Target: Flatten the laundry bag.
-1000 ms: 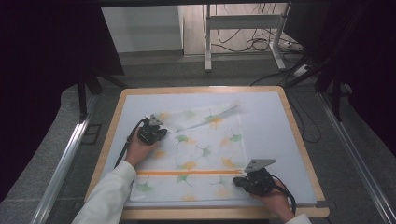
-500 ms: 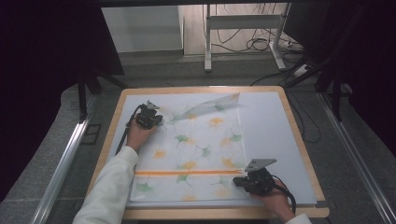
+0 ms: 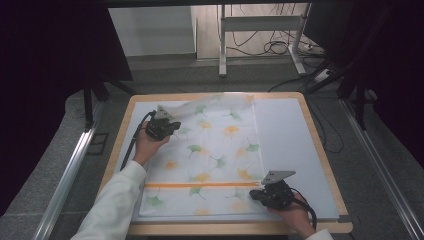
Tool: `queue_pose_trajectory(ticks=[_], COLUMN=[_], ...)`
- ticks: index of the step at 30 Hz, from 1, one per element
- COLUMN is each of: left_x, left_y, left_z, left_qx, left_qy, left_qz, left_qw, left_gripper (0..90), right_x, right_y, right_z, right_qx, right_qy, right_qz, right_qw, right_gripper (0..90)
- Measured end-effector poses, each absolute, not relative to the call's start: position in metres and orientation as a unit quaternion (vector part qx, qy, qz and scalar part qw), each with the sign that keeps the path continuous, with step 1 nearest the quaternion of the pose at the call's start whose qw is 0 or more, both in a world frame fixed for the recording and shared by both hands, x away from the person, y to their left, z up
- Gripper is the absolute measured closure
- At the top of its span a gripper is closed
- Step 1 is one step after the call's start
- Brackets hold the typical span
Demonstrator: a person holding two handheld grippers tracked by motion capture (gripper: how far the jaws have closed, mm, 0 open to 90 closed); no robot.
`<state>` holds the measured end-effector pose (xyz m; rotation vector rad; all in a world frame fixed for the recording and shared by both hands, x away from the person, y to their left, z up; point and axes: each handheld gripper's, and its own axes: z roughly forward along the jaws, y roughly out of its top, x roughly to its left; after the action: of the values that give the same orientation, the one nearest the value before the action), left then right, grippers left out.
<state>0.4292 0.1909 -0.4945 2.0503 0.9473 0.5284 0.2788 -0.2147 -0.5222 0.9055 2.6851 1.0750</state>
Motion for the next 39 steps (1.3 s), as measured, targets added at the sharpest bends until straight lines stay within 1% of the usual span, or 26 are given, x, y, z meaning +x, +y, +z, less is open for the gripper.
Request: queue_pose_trajectory(ticks=[9, 17, 26, 28, 31, 34, 35, 36, 39], left_x=[0.395, 0.369, 0.336, 0.327, 0.315, 0.307, 0.306, 0.304, 0.299], left_y=[0.187, 0.191, 0.179, 0.174, 0.168, 0.163, 0.162, 0.161, 0.157], left_z=[-0.511, -0.511, -0.515, -0.514, -0.512, -0.513, -0.513, -0.513, -0.513], left_qx=[0.823, 0.82, 0.827, 0.824, 0.821, 0.822, 0.822, 0.823, 0.826], left_qy=[0.366, 0.37, 0.365, 0.366, 0.37, 0.371, 0.372, 0.373, 0.375], left_qz=[0.182, 0.168, 0.143, 0.145, 0.156, 0.161, 0.159, 0.156, 0.145], left_qw=[0.394, 0.403, 0.403, 0.407, 0.405, 0.402, 0.401, 0.399, 0.394], left_gripper=[90.0, 90.0, 90.0, 86.7, 76.1, 69.2, 63.0, 63.0, 52.9], right_x=[0.279, 0.278, 0.276, 0.276, 0.276, 0.276, 0.276, 0.276, 0.275], right_y=[-0.215, -0.214, -0.214, -0.215, -0.217, -0.218, -0.219, -0.219, -0.219], right_z=[-0.522, -0.522, -0.521, -0.521, -0.52, -0.52, -0.52, -0.52, -0.52], right_qx=[0.299, 0.295, 0.294, 0.293, 0.295, 0.296, 0.297, 0.297, 0.299], right_qy=[0.884, 0.887, 0.889, 0.889, 0.888, 0.888, 0.888, 0.888, 0.887], right_qz=[0.355, 0.351, 0.346, 0.346, 0.345, 0.346, 0.345, 0.345, 0.345], right_qw=[0.053, 0.059, 0.064, 0.064, 0.065, 0.067, 0.065, 0.065, 0.066], right_gripper=[85.9, 85.8, 85.8, 85.8, 85.8, 85.8, 85.8, 85.8, 85.8])
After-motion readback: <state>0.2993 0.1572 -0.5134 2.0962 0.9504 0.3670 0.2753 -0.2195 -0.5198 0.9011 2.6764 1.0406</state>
